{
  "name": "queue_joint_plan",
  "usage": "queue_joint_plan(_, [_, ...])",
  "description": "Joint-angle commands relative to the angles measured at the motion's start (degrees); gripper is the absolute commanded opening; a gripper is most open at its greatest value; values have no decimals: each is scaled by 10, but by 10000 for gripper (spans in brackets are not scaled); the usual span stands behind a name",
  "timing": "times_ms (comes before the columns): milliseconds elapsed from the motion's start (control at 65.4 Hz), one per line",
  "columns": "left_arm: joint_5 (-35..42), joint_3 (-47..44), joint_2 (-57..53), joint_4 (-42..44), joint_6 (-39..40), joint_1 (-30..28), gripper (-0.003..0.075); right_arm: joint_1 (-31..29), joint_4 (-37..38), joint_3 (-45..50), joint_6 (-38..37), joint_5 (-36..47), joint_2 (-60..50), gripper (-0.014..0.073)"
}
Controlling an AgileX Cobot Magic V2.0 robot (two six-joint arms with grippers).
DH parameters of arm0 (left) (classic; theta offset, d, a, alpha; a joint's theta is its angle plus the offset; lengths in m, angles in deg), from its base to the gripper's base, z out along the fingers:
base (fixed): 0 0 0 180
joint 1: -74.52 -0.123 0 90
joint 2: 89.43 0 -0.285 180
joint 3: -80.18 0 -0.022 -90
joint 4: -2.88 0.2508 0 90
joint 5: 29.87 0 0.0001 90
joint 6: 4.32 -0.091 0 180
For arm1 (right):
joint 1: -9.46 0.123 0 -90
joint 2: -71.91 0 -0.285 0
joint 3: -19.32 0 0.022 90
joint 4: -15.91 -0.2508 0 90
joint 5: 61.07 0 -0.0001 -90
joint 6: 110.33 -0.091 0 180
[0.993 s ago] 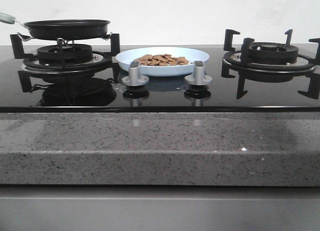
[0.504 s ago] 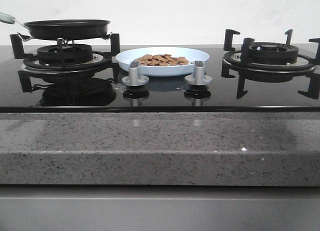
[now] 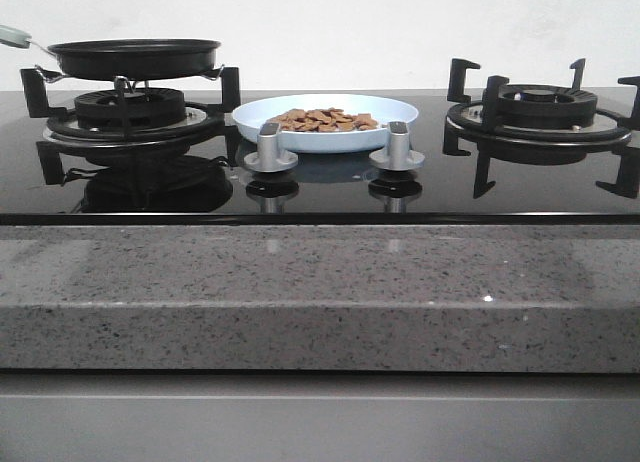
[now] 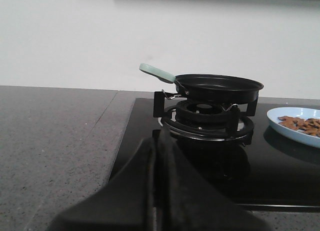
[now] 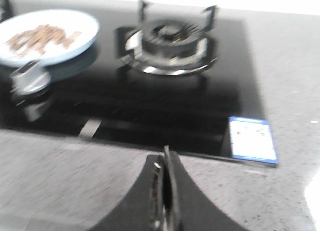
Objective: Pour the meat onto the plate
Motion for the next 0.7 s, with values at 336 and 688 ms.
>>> queue_joint_plan(336, [48, -3, -10, -1, 7, 4, -20, -17, -16, 172, 3, 248, -91, -69])
queue_joint_plan(688, [48, -3, -10, -1, 7, 4, -20, -13, -16, 173, 3, 259, -91, -69])
